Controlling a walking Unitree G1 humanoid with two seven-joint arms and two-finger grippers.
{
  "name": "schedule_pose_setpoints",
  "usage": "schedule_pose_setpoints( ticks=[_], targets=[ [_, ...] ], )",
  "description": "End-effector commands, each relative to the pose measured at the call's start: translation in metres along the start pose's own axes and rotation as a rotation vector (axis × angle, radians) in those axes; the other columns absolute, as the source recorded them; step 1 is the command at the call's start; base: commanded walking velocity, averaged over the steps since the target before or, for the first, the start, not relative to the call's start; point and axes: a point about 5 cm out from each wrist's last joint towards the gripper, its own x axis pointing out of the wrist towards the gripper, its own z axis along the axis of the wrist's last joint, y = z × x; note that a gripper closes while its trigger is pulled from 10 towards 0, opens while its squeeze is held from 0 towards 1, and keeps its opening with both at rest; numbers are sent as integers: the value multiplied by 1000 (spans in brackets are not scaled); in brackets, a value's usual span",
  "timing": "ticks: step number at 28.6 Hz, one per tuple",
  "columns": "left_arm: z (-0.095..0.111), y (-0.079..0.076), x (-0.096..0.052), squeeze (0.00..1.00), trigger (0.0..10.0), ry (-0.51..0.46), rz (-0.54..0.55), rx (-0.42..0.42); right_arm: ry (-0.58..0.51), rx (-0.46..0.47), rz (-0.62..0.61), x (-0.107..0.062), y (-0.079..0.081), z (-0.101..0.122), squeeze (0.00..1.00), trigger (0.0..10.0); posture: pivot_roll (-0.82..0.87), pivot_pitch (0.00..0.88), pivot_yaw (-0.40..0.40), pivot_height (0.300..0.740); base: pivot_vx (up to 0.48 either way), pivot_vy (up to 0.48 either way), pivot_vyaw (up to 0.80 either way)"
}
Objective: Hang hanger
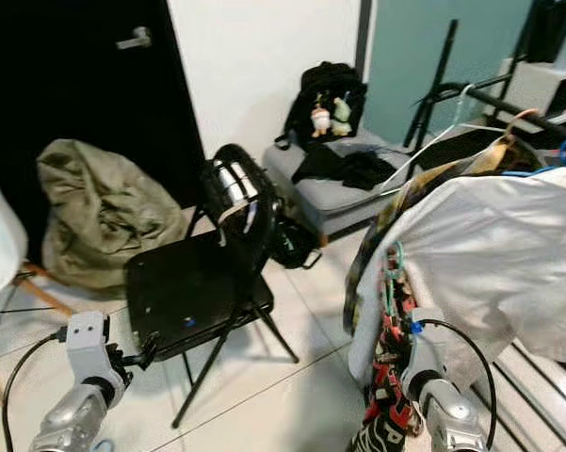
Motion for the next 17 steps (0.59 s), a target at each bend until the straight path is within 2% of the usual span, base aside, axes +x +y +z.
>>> schedule_pose_setpoints(
  ticks=[1,17],
  targets=[
    [-3,4,-2,0,10000,19,2,20,-28,-13,28,3,4,4,0,10000,16,63,-5,740,0,0,794],
    [-1,1,0,0,10000,17,-10,22,-32,-12,28,4,3,7,0,10000,16,71,-14,740,0,0,794]
  ],
)
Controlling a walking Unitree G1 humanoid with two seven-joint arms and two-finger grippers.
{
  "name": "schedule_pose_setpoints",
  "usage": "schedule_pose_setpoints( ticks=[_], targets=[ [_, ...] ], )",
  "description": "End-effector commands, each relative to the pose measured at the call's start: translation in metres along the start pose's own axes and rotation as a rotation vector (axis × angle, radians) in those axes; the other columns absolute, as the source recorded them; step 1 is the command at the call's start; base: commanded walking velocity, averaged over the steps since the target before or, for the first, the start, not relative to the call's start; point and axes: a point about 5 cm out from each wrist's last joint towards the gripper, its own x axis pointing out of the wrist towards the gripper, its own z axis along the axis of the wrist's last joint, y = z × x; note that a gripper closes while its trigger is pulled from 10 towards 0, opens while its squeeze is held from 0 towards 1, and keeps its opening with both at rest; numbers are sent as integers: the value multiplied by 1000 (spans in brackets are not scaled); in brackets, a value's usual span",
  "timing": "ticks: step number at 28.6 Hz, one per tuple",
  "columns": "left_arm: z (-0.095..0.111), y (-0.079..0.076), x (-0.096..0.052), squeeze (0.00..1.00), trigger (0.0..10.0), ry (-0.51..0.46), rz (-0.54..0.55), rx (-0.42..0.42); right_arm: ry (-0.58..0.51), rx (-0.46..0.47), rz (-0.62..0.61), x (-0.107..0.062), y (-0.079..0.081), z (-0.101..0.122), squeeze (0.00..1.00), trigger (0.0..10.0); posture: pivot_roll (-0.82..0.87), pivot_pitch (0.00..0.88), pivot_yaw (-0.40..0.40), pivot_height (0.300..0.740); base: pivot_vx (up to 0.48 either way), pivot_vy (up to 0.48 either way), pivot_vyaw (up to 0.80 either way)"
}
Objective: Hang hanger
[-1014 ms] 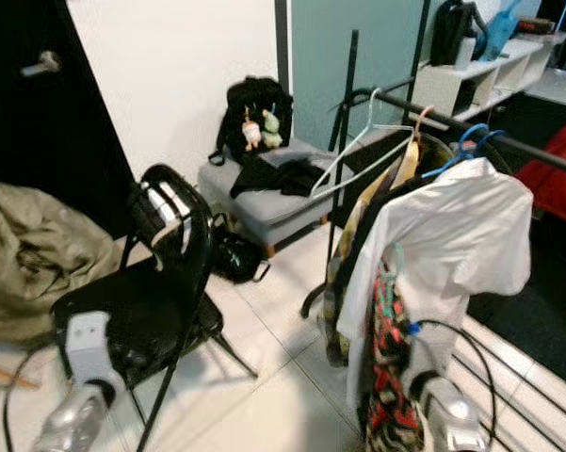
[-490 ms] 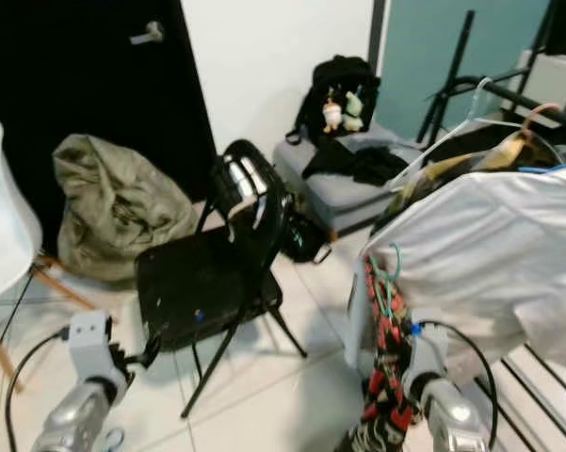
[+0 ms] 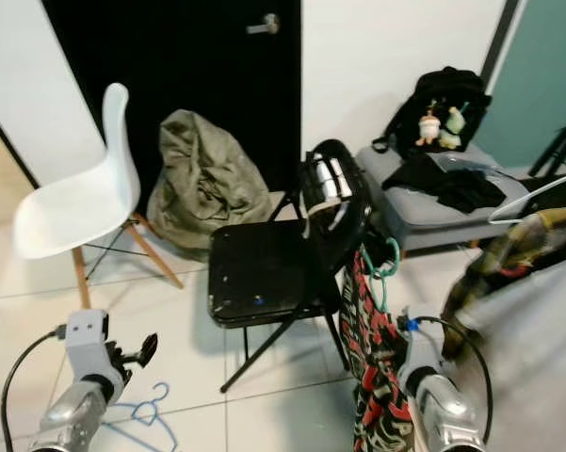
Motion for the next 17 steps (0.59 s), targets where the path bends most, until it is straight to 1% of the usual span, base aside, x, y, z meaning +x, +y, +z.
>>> schedule_pose_setpoints(
  ticks=[1,17],
  targets=[
    [-3,1,-2,0,10000,18,-2,18,-7,-10,16,0,1,0,0,10000,16,75,-14,740,0,0,794],
    [-5,0,-3,0,10000,19,-11,20,-13,-1,11,-3,-1,0,0,10000,2,91,-19,740,0,0,794]
  ],
)
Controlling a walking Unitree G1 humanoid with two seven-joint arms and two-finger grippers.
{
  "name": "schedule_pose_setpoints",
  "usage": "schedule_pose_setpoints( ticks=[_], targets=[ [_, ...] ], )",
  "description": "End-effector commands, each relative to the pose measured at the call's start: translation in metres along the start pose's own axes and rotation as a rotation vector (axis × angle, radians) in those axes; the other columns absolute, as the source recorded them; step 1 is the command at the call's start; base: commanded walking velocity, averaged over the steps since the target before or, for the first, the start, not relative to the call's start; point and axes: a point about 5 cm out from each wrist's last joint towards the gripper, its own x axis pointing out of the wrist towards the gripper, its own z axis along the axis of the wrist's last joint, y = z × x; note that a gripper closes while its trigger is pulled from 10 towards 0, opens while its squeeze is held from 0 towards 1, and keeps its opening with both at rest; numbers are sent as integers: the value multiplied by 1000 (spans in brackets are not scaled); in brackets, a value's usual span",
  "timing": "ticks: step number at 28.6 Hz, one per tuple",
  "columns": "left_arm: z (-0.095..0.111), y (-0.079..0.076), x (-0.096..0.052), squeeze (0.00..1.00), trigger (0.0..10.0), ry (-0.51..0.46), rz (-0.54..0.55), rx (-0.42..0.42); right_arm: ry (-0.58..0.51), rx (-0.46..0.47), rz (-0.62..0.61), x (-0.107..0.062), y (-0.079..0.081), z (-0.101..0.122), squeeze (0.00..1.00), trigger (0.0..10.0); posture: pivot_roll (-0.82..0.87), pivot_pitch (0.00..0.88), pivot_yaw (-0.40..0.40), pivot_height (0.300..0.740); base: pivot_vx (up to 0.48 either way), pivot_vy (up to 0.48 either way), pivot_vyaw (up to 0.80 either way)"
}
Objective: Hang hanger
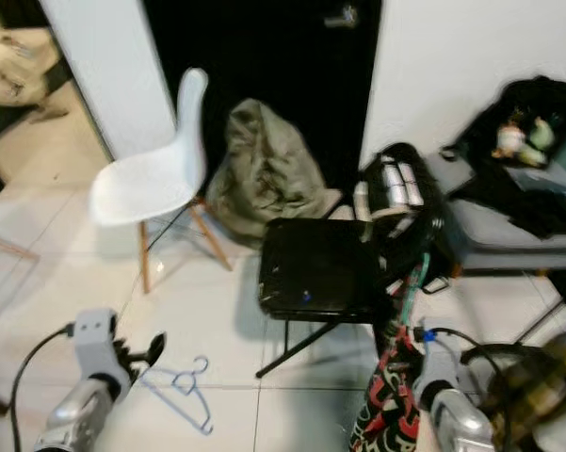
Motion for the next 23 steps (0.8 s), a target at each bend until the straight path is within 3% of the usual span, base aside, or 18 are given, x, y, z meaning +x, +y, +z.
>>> schedule_pose_setpoints(
  ticks=[1,19,23],
  targets=[
    [-4,1,-2,0,10000,20,-3,14,-46,-28,53,5,7,11,0,10000,2,91,-19,740,0,0,794],
    [-6,3,-4,0,10000,28,-9,20,-71,-10,61,4,8,12,0,10000,-3,96,-9,740,0,0,794],
    [-6,2,-4,0,10000,28,-11,26,-99,26,141,3,13,15,0,10000,-4,86,-10,740,0,0,788]
  ],
)
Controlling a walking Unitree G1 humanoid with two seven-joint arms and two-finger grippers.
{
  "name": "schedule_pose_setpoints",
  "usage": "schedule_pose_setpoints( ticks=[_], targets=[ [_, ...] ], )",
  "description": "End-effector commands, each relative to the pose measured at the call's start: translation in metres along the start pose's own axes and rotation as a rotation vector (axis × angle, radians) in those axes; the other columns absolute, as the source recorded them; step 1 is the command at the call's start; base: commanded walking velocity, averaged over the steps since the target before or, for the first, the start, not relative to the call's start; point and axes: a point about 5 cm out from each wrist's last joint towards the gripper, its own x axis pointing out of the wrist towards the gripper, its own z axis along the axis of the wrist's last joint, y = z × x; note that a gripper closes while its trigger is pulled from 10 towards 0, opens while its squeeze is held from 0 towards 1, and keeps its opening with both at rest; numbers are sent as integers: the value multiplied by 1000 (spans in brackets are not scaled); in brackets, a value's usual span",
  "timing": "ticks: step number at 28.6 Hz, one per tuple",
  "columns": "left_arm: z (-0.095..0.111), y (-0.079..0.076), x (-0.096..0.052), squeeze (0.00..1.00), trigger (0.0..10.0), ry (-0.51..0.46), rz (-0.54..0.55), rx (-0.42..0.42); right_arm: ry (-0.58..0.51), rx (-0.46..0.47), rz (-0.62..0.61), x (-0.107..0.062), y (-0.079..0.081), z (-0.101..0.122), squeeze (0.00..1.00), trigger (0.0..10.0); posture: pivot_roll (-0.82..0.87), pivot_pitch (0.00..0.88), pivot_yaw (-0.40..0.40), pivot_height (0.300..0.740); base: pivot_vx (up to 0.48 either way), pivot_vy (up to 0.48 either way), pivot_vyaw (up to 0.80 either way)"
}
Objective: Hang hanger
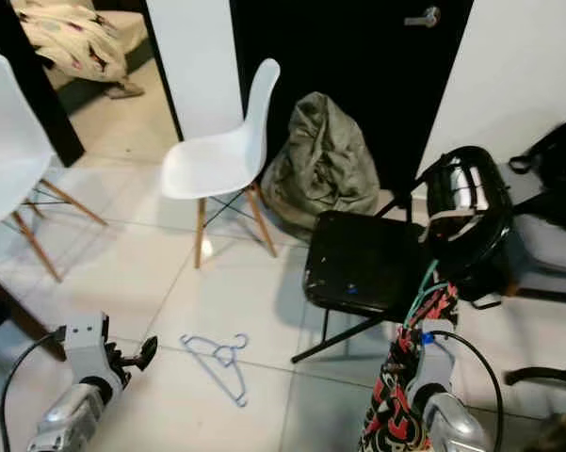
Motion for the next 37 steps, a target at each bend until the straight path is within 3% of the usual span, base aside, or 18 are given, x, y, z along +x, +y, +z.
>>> schedule_pose_setpoints(
  ticks=[1,4,6,9,10,13,14,15,16,19,21,24,25,27,30,31,33,37],
  targets=[
    [-5,0,-2,0,10000,18,-1,14,-93,-28,181,9,19,21,0,10000,-4,86,-10,740,0,0,781],
    [5,-4,0,0,10000,-38,-41,76,-187,-67,410,6,34,55,0,10000,-11,82,-13,740,0,0,781],
    [13,-6,3,0,10000,-70,-49,67,-240,-74,485,3,38,76,0,10000,-18,78,-14,740,0,0,781],
    [48,-12,11,0,10000,-193,-82,31,-355,-105,637,-8,46,127,0,10000,-22,71,-18,740,0,0,783],
    [48,-12,11,0,10000,-193,-82,31,-355,-105,637,-8,46,127,0,10000,-22,71,-18,740,0,0,781],
    [102,-27,16,0,10000,-362,-155,27,-468,-157,835,-29,62,176,0,10000,-18,62,-24,740,0,0,783],
    [102,-27,16,0,10000,-362,-155,27,-468,-157,835,-29,62,176,0,10000,-18,62,-24,740,0,0,788],
    [137,-43,14,0,10000,-471,-220,25,-528,-193,918,-39,73,197,0,10000,-17,57,-27,740,0,0,781],
    [149,-50,12,0,10000,-508,-248,26,-551,-212,915,-39,76,203,0,10000,-15,55,-29,740,0,0,781],
    [176,-70,3,0,10000,-587,-315,14,-565,-242,834,-26,89,204,0,10000,-13,50,-32,740,0,0,781],
    [188,-84,-3,0,10000,-620,-360,15,-555,-219,804,-16,106,196,0,10000,-11,48,-33,740,0,0,781],
    [189,-96,-4,0,10000,-604,-391,53,-504,-241,750,-3,119,183,0,10000,-5,49,-32,740,0,0,744],
    [182,-104,-2,0,10000,-577,-417,110,-458,-251,683,8,123,174,0,10000,11,48,-34,740,0,0,750],
    [177,-110,-1,0,10000,-554,-436,149,-420,-257,642,15,125,168,0,10000,11,48,-34,740,0,0,750],
    [169,-111,1,0,10000,-524,-429,171,-395,-244,623,19,128,164,0,10000,13,54,-39,740,0,0,775],
    [155,-108,4,0,10000,-470,-416,186,-357,-257,591,24,126,157,0,10000,23,63,-49,740,0,0,781],
    [145,-92,3,0,10000,-420,-367,159,-338,-212,548,26,116,157,0,10000,17,71,-52,740,0,0,653],
    [146,-74,0,0,10000,-427,-310,94,-345,-134,536,24,105,160,0,10000,27,85,-77,740,122,0,156]
  ],
)
